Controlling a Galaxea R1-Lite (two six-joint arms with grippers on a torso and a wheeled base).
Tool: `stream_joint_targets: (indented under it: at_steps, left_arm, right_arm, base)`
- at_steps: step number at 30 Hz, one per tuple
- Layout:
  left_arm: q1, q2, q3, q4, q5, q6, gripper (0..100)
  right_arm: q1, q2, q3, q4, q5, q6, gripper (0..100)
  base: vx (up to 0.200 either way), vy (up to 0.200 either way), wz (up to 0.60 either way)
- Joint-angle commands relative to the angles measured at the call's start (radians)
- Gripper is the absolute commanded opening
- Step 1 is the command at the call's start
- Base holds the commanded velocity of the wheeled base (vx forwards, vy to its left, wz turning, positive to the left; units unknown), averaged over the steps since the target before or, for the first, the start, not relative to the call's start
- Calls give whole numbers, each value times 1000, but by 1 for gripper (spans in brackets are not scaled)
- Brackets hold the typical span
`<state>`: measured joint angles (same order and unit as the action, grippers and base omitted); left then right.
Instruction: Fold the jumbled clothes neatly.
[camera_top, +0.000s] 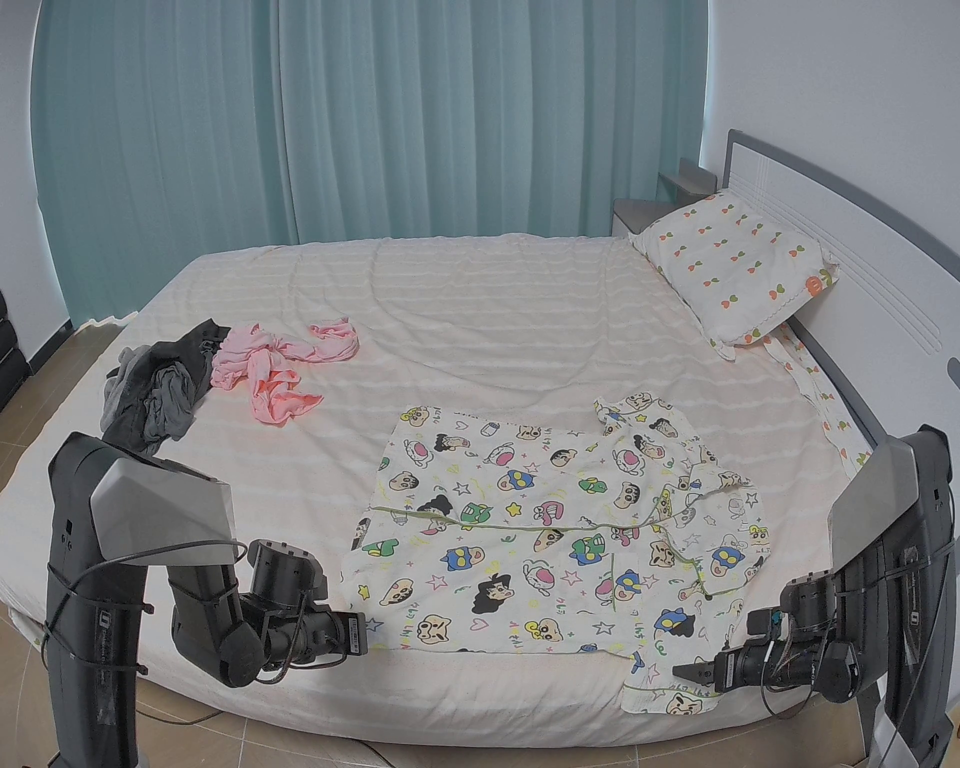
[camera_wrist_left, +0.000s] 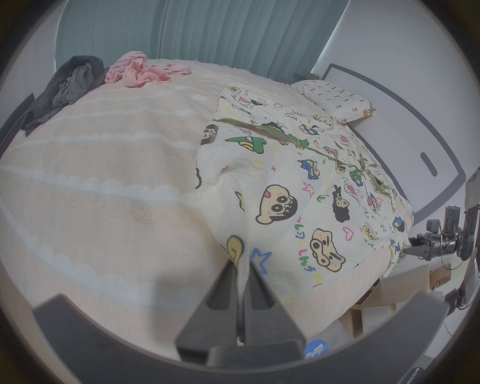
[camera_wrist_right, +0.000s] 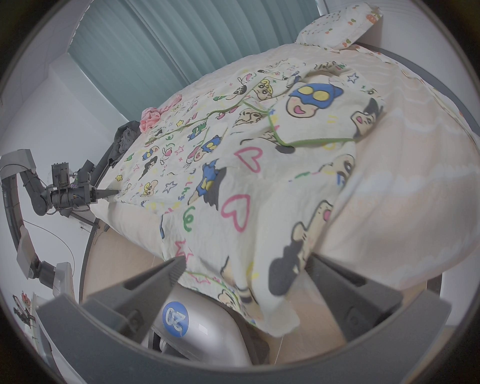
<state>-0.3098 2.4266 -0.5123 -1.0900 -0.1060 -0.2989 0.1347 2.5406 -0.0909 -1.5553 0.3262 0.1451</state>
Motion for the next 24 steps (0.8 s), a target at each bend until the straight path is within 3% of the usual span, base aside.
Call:
stream_joint_targets:
  at_steps: [1,5,7,10,13,18,24]
  left_arm:
    - [0,0,8,-1,-1,-2,0]
    - [-2,-6,15,-1,-1,-2,0]
    - [-2,-9,21,-4,-1,-2,0]
    - [0,-27,23,-5,-1,-6,0]
    - [-3,-49,21,-5,0,-49,0]
    - [-3,-87,6,-5,0,-154,0]
    - [-3,-109,-3,-5,2,-198,0]
  right_arm:
    - [6,7,-1,-8,-3,4,0]
    - [-20,-2,5,-8,10,14,0]
    - [-37,-16,13,-9,47,34,0]
    - [-70,-68,49,-9,183,50,0]
    - [-102,-123,71,-8,272,62,0]
    - [-142,-143,76,-9,326,71,0]
    - [-165,-177,74,-9,393,79,0]
  base:
    - [0,0,0]
    - [0,0,0]
    - [0,0,0]
    - [0,0,0]
    - [0,0,0]
    - [0,0,0]
    - [0,0,0]
